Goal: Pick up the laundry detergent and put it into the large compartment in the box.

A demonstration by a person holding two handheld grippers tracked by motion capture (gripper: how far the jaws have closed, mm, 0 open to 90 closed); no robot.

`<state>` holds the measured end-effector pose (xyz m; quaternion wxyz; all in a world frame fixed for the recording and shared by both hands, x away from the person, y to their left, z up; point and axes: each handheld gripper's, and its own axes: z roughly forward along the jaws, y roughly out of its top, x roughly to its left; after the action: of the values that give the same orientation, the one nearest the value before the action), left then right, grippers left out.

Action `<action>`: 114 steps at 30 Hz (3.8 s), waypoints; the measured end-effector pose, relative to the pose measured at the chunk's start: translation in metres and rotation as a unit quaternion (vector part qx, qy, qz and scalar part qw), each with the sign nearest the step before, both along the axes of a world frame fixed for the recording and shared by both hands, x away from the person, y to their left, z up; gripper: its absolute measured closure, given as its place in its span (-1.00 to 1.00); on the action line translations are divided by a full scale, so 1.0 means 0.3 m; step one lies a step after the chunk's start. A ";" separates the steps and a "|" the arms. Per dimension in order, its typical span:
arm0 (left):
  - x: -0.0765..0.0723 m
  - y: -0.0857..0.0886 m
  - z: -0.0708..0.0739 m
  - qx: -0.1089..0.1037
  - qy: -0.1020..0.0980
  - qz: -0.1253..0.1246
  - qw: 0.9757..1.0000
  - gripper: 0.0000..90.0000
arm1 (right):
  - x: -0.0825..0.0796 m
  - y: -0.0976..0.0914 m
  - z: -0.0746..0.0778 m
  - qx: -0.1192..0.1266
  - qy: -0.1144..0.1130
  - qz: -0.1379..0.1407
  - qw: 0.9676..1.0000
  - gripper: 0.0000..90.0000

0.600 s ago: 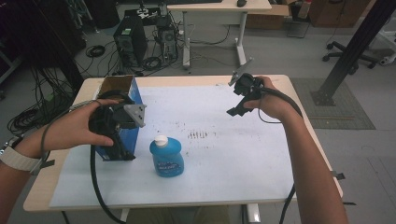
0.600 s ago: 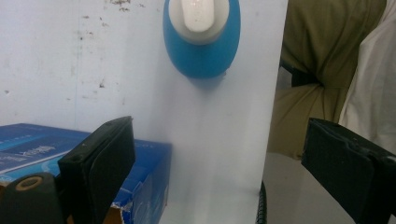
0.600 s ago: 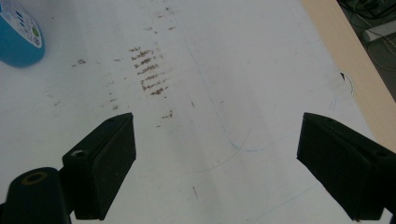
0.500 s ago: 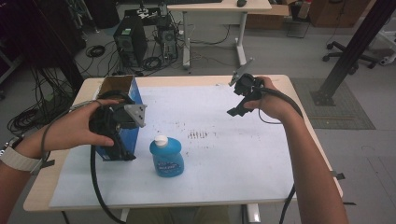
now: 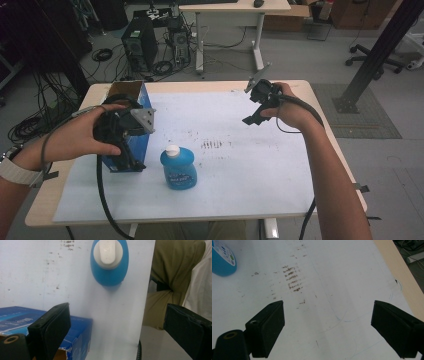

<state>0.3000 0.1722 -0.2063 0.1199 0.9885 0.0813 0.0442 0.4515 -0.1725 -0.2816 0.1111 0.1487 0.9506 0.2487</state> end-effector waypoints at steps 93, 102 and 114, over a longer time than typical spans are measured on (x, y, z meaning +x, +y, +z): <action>0.051 -0.209 -0.060 0.005 0.007 0.013 1.000 -0.82 | -0.005 -0.012 0.004 0.007 -0.002 0.001 1.000 -0.74; 0.060 -0.215 -0.090 0.003 0.012 0.009 1.000 -0.81 | -0.006 -0.016 0.004 0.007 -0.002 0.000 1.000 -0.74; 0.069 -0.215 -0.116 -0.009 0.015 0.008 1.000 -0.83 | -0.008 -0.018 0.000 0.007 -0.001 0.000 1.000 -0.74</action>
<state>0.3207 0.1076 -0.2411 0.1276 0.9871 0.0918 0.0298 0.4491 -0.1777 -0.2815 0.1115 0.1495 0.9487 0.2553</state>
